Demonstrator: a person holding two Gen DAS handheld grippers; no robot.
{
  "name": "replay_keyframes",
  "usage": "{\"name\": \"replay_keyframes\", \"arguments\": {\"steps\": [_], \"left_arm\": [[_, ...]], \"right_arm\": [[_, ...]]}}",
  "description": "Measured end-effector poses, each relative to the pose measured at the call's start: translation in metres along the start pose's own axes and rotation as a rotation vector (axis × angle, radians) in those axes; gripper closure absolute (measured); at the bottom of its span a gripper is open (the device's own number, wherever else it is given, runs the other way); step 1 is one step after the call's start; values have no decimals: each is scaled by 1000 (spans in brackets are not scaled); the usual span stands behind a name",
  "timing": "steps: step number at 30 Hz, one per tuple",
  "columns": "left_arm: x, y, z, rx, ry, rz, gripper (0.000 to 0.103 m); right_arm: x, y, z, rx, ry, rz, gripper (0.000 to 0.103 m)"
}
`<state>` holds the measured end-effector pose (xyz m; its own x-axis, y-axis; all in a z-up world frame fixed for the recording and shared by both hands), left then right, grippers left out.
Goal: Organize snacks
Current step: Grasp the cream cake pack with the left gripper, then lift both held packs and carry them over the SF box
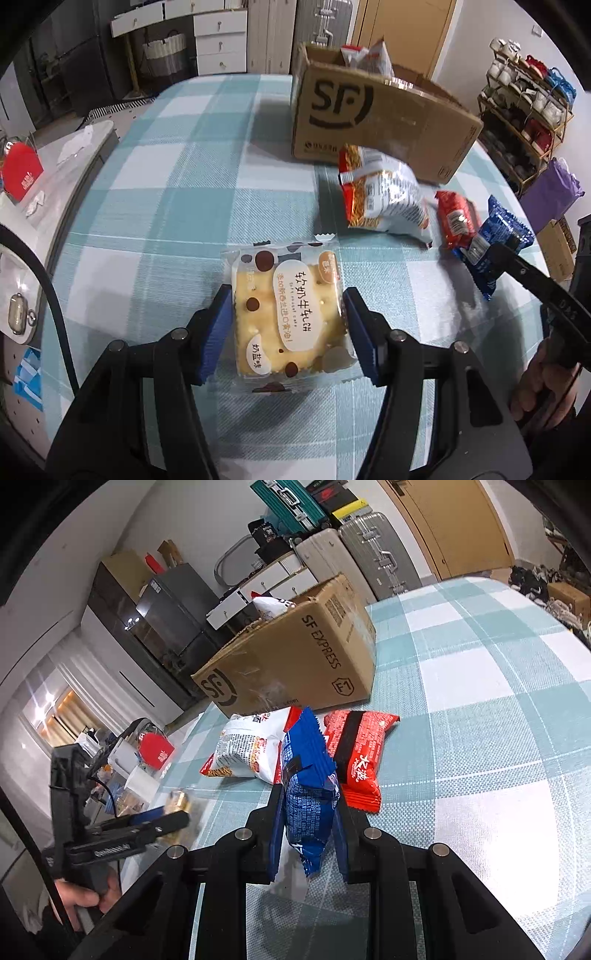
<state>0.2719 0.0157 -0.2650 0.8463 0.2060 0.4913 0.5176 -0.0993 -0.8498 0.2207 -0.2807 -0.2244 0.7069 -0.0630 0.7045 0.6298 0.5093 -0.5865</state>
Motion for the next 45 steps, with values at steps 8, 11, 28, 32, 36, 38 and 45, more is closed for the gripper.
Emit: {"name": "replay_keyframes", "arguments": {"steps": [8,11,28,32,36,38,45], "left_arm": [[10,-35,3,-50,-7,-46,46],[15,-44,-1,-70,-1,-58,46],[52,-81,-25,-242,7,-78,46],[69,-90,-36,-275,21,-90,46],[90,-100,-48,-288,51,-110,46],[101,-101,-54,-299,59,-112,46],[140,-94,-71,-311,75,-99,46]], "right_arm": [[-5,-7,14,20,-5,8,79],[7,-19,25,17,-37,-16,79],[90,-75,93,83,-194,-111,79],[111,-83,97,76,-213,-127,79],[131,-88,95,78,-207,-146,79],[145,-92,96,83,-208,-158,79],[193,-96,97,60,-272,-180,79]]}}
Point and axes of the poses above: each gripper's, at about its wrist camera, not at the fingertips, and y roughly the way its jaws point, z to its left, x to its top, the point moved 7 cm from there along y, roughly the way its jaws point, and after that the axes turned 12 degrees about -y, right-handed, at the moved point
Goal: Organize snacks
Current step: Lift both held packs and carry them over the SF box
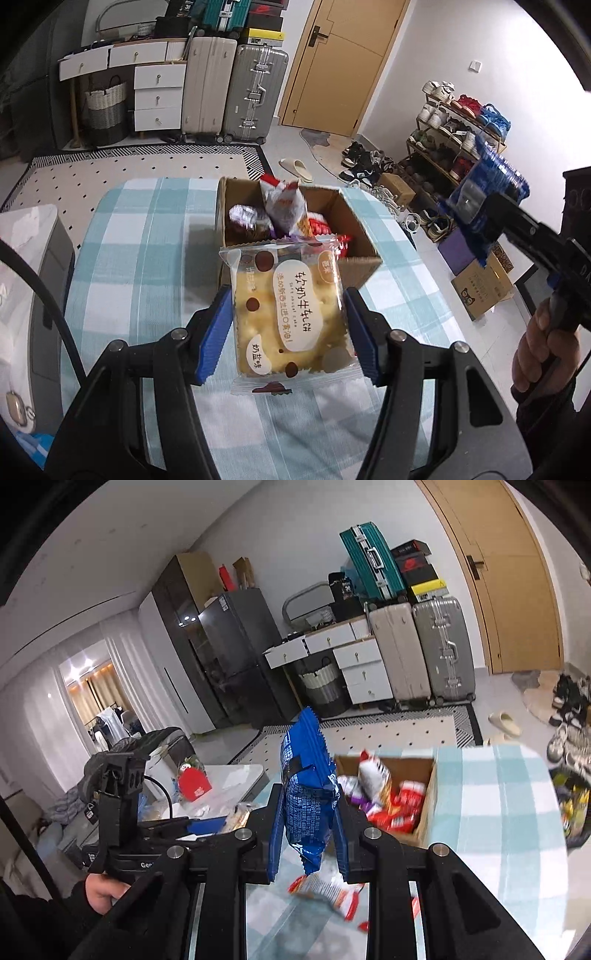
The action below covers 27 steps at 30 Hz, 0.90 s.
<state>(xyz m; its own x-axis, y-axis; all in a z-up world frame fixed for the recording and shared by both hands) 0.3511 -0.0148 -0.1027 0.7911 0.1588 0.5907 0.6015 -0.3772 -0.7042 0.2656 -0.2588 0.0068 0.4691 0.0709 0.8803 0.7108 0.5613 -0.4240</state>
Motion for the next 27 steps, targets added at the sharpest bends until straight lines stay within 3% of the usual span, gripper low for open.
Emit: {"name": "replay_keyframes", "arguments": {"steps": [9,15,21,27], "left_arm": [[69,14,-19,7,31,-47,46],[108,39,-30,9,39,-52,46],[126,82,-30,21,18,-20,46],[128,123,-15,31,-29,15,46]], "right_arm": [[50,18,-24,-6,2,-16,79],[73,45,-39,-40,-25,18,79],[86,85,-51,-79,-65,80,79],[71,124,-67,-115,-87,162,79]]}}
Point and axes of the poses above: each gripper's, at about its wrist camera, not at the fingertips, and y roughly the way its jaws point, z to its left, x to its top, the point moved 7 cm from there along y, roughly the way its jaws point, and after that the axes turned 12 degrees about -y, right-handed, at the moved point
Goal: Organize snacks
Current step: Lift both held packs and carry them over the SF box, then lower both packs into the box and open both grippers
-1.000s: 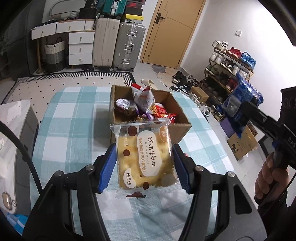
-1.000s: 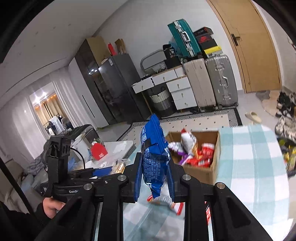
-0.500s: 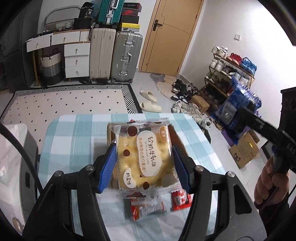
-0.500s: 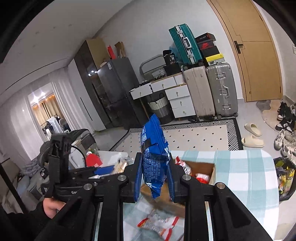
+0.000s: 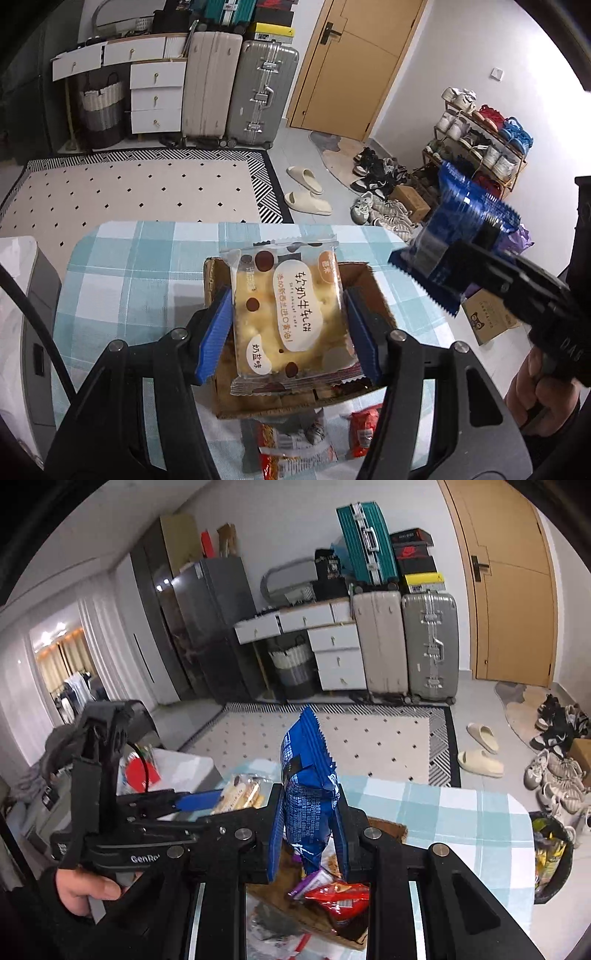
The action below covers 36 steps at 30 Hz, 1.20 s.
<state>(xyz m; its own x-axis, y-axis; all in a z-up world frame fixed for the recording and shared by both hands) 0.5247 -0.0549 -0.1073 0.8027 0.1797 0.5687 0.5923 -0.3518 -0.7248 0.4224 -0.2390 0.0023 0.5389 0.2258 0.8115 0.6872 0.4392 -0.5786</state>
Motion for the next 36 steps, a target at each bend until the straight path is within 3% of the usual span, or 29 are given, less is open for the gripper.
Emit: {"name": "replay_keyframes", "arguments": {"steps": [11,23,31,36], "left_arm": [[-6,44,10,38,24,40,46],[-11,74,22,90,28,76,46],[-7,68,22,115,41,48,46],[-8,53,20,117,47,30,46]], "right_arm": [[-39,50,-23,3,32,104,79],[-69,77,-28,-19,-1,188,79],[-76,84,-26,-26,-7,216,79],[-71,72,-30,-45,5,183,78]]}}
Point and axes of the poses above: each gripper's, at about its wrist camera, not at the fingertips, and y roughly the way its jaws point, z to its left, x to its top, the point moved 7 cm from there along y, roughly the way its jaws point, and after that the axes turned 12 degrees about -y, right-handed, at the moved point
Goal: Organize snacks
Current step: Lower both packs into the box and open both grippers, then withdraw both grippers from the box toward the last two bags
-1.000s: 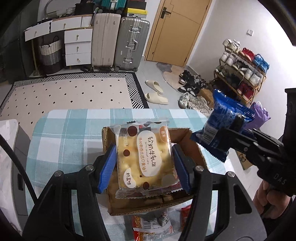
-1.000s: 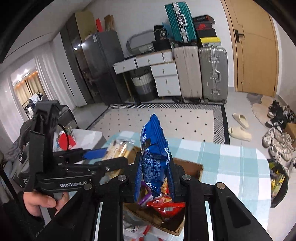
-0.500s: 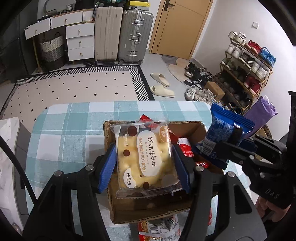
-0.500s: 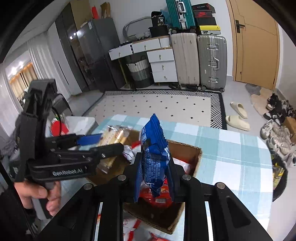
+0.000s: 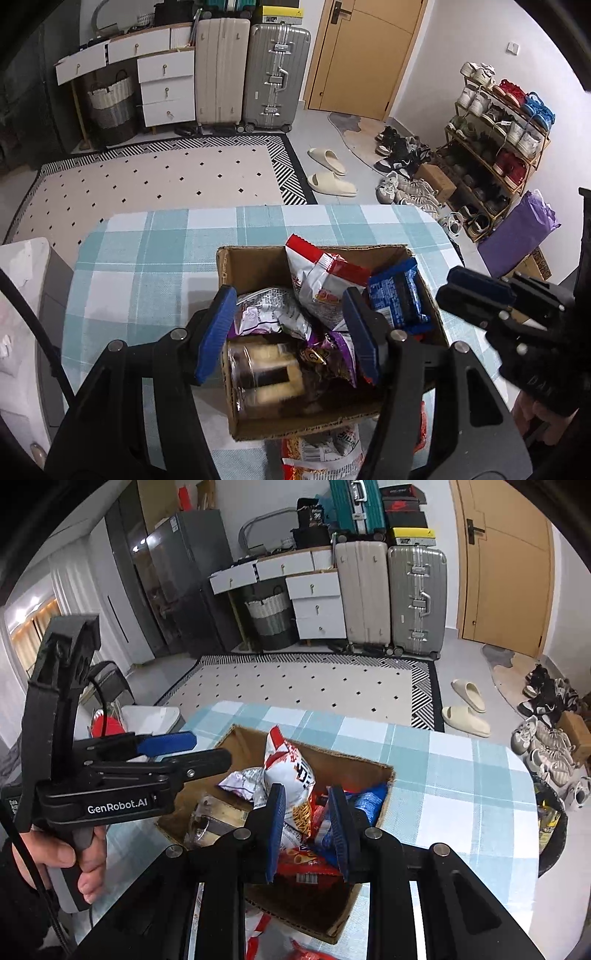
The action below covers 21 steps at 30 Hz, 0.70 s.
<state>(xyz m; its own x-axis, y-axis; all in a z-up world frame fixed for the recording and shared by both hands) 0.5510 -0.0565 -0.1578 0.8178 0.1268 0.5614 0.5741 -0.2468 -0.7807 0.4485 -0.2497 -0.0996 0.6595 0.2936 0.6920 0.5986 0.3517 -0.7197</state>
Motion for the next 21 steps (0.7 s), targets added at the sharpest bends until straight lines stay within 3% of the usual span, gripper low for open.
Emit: {"name": "replay_keyframes", "arguments": {"steps": [10,13,21], "left_arm": [[-18,-41,-13,25,63,-58,46],[-25,-57,-17,27,73,-79,45],[-46,-101,-20,45,93,-156,23]], "right_arm": [[2,-42,4,17,43,-70,76],[1,-58,6,6,43,-101,65],[-14,-106,16,1,63,-194,50]]}}
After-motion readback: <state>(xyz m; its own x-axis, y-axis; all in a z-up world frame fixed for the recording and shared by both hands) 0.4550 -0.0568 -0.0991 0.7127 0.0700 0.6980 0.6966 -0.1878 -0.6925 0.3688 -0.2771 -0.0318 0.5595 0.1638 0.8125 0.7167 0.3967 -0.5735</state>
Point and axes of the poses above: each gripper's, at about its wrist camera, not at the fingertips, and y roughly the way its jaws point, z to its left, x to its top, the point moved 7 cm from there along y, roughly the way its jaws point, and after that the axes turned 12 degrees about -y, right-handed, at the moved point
